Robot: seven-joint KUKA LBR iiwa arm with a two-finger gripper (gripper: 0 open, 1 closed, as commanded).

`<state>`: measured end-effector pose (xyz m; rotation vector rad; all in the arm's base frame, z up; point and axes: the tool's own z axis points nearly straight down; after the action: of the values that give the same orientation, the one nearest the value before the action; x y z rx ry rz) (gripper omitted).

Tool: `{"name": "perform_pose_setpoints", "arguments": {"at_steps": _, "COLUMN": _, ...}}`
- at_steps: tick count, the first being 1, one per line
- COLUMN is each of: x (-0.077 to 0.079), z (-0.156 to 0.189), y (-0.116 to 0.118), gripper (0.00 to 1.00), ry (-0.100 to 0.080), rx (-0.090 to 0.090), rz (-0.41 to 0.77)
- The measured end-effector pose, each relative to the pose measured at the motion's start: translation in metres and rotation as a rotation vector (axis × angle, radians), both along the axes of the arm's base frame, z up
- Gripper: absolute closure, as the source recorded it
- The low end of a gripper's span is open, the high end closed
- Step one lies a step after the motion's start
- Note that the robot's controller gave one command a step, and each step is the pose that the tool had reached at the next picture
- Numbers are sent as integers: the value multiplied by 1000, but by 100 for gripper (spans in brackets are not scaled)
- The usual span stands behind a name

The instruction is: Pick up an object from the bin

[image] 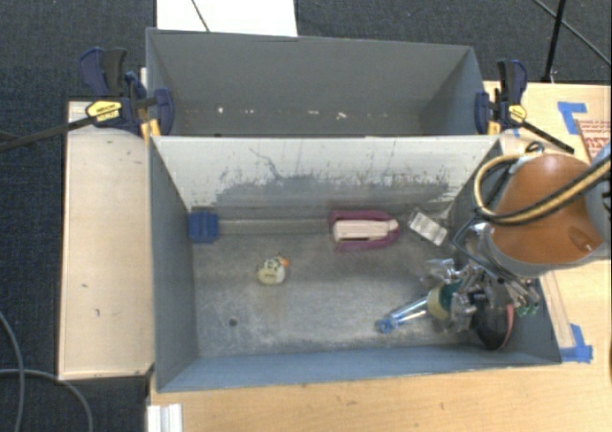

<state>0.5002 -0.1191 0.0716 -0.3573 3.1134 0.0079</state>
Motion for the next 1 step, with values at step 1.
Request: {"name": "perform_pose_setpoints", "arguments": {"at_steps": 1, "x": 14, "z": 120, "y": -10, "gripper": 100, "ry": -4, "rx": -8, "rz": 18}}
